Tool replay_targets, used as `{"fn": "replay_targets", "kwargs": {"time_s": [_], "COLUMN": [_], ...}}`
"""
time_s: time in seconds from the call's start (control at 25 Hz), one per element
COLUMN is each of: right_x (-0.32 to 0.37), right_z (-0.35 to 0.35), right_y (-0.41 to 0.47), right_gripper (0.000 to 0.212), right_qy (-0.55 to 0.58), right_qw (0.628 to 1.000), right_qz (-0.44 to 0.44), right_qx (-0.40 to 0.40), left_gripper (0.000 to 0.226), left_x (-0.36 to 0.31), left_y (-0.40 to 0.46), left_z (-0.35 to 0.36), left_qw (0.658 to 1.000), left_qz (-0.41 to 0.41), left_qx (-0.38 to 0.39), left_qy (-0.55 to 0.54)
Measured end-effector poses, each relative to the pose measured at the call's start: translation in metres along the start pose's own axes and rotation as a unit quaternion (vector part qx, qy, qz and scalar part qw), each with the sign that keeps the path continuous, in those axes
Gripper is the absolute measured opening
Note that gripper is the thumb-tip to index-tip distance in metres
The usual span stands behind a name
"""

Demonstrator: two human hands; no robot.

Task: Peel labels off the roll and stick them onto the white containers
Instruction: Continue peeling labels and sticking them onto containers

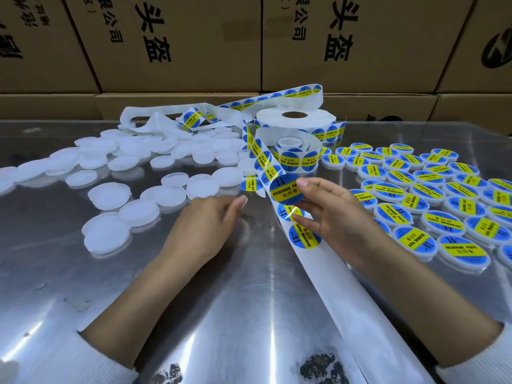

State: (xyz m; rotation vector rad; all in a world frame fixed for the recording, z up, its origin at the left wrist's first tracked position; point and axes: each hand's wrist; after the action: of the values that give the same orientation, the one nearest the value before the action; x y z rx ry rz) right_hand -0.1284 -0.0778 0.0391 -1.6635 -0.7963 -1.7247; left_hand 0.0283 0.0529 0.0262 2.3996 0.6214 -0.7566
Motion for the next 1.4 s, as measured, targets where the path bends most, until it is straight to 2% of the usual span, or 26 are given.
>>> {"fn": "replay_targets", "kwargs": {"time_s": [0.04,0.08,0.16,0.2,0.24,0.36,0.48,0.72,1.2,1.28,1.4], "right_x": [-0.002,-0.003,-0.003,-0.003,-0.003,-0.004,-0.005,-0.004,-0.003,-0.004,-0.007], "right_z": [0.001,0.002,0.004,0.005,0.005,0.008,0.01,0.01,0.015,0.017,0.022], "right_y": [0.0,0.0,-0.001,-0.001,-0.001,-0.003,-0.005,-0.004,-0.008,-0.008,-0.008], "right_gripper": [0.014,0.014,0.017,0.019,0.021,0.025,0.026,0.042,0.006,0.006,0.007], "right_qy": [0.003,0.007,0.02,0.026,0.03,0.019,0.007,0.021,0.011,-0.022,-0.116], "right_qw": [1.0,1.0,1.0,0.999,0.999,0.999,0.998,0.997,0.999,0.999,0.99], "right_qz": [0.004,0.008,0.014,0.017,0.021,0.034,0.052,0.062,0.044,0.024,-0.049], "right_qx": [0.005,0.01,0.015,0.016,0.018,0.031,0.041,0.035,-0.004,-0.024,-0.07], "left_gripper": [0.041,0.039,0.032,0.029,0.028,0.029,0.028,0.028,0.03,0.029,0.031], "left_x": [-0.002,-0.005,-0.016,-0.02,-0.023,-0.029,-0.032,-0.033,-0.033,-0.033,-0.034], "left_y": [0.002,0.003,0.003,0.002,0.001,-0.004,-0.008,-0.009,-0.011,-0.011,-0.012], "left_z": [-0.001,-0.002,-0.001,-0.001,0.0,0.004,0.007,0.01,0.012,0.012,0.011], "left_qw": [0.995,0.972,0.868,0.83,0.809,0.773,0.755,0.736,0.732,0.729,0.717], "left_qz": [-0.038,-0.092,-0.205,-0.233,-0.245,-0.247,-0.25,-0.252,-0.241,-0.246,-0.254], "left_qx": [-0.017,-0.021,0.014,0.042,0.066,0.121,0.136,0.141,0.147,0.144,0.134], "left_qy": [-0.087,-0.215,-0.452,-0.506,-0.53,-0.571,-0.591,-0.613,-0.62,-0.622,-0.635]}}
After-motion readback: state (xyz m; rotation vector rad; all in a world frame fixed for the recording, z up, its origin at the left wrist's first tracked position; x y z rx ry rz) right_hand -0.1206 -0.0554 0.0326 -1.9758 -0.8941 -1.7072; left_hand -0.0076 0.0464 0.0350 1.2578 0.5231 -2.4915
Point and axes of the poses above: each hand's wrist, its own y-axis towards the middle knuckle, its own z-axis out of the palm, x = y × z, and after that the axes turned 11 degrees about -y, right-handed
